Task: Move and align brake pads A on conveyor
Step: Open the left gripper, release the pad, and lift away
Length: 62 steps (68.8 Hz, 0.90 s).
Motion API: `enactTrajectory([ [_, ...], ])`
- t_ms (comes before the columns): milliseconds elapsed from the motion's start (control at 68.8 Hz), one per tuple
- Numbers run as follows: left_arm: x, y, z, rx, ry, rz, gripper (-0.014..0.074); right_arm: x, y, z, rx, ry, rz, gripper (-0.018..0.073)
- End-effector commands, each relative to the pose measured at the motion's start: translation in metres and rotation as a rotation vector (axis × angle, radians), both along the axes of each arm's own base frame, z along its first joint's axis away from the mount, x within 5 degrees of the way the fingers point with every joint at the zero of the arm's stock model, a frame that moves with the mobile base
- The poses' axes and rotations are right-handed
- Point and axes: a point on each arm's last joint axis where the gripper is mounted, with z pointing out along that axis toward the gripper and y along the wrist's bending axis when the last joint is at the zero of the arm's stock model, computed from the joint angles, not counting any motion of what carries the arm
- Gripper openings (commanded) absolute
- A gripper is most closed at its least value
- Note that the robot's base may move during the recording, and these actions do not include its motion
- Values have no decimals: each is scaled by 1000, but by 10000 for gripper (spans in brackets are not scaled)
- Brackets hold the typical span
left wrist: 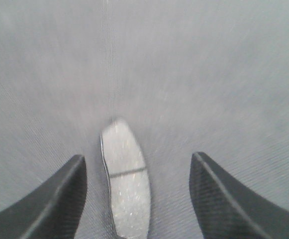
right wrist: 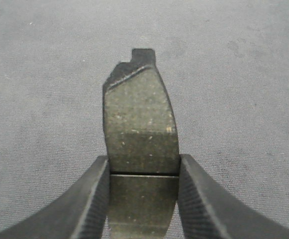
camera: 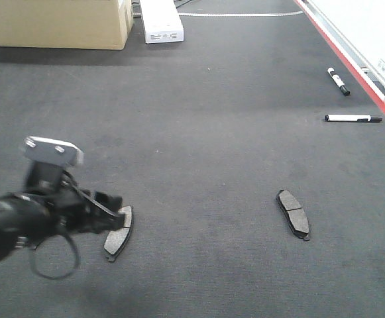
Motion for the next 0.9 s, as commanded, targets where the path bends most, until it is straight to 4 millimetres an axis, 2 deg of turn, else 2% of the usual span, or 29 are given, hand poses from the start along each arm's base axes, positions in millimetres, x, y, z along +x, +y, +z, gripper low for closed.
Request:
enactTrajectory([
  [0, -11, 5, 39, -59, -134, -5, 417, 5, 0, 17, 10, -122, -3, -6],
  [262, -58, 34, 92, -22, -291, -9, 417, 5, 0, 17, 10, -122, -3, -6],
  [538, -120, 70, 127, -42, -422, 41, 417, 5, 0, 17, 10, -122, -3, -6],
  [654, -143, 82, 124, -62, -464, 52, 417, 5, 0, 17, 10, -122, -3, -6],
  [828, -170, 94, 88, -110, -470, 55, 417, 5, 0, 17, 10, -122, -3, -6],
  [886, -180, 98, 82, -150, -502, 54, 417, 5, 0, 17, 10, -122, -3, -6],
])
